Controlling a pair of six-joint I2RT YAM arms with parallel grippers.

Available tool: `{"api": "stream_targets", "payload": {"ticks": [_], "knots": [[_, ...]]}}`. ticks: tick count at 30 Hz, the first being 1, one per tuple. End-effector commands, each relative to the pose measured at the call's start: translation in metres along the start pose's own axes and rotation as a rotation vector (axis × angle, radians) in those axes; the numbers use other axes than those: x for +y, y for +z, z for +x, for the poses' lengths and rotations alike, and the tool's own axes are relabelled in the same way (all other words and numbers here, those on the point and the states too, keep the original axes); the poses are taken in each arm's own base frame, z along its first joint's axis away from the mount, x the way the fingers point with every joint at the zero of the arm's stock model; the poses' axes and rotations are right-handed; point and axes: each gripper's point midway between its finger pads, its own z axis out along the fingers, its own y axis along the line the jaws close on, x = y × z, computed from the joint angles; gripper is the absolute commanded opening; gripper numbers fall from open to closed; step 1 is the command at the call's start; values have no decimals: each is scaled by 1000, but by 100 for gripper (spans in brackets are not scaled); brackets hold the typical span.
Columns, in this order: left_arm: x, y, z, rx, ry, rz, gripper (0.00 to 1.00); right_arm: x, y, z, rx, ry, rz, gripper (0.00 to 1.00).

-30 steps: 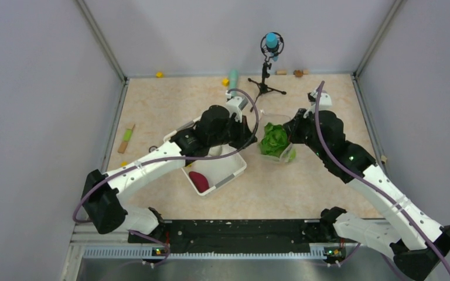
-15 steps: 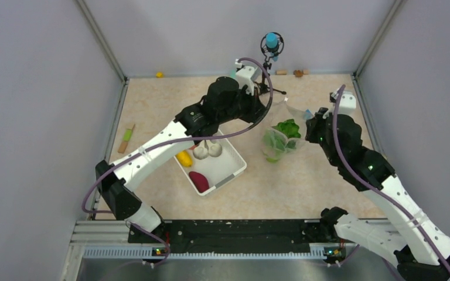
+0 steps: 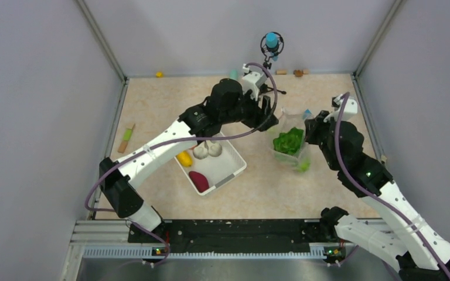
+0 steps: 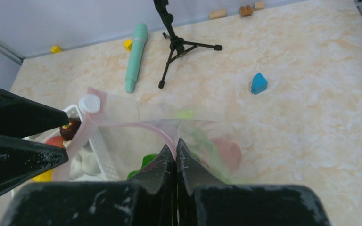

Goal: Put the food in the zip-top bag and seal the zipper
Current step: Adjust the zipper food storage bag at the center of the board.

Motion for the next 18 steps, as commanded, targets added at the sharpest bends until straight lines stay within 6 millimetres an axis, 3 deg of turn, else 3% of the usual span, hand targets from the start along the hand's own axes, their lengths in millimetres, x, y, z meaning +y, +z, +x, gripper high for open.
{"api": "stream_targets", "payload": {"ticks": [1, 5, 9, 12, 18], "knots": [[-26, -12, 12, 13, -4, 165, 74, 20, 8, -17, -127, 46, -95, 0], [-20, -34, 16, -45, -14, 130, 88, 12, 16, -13, -155, 48, -51, 0], [3, -61, 26, -120, -52, 12, 97, 4, 21, -9, -176, 66, -4, 0], [40, -82, 31, -202, -93, -182, 97, 5, 25, -6, -166, 64, 3, 0], [121, -106, 73, -148, -217, -532, 97, 9, 36, 6, -126, 43, 4, 0]]}}
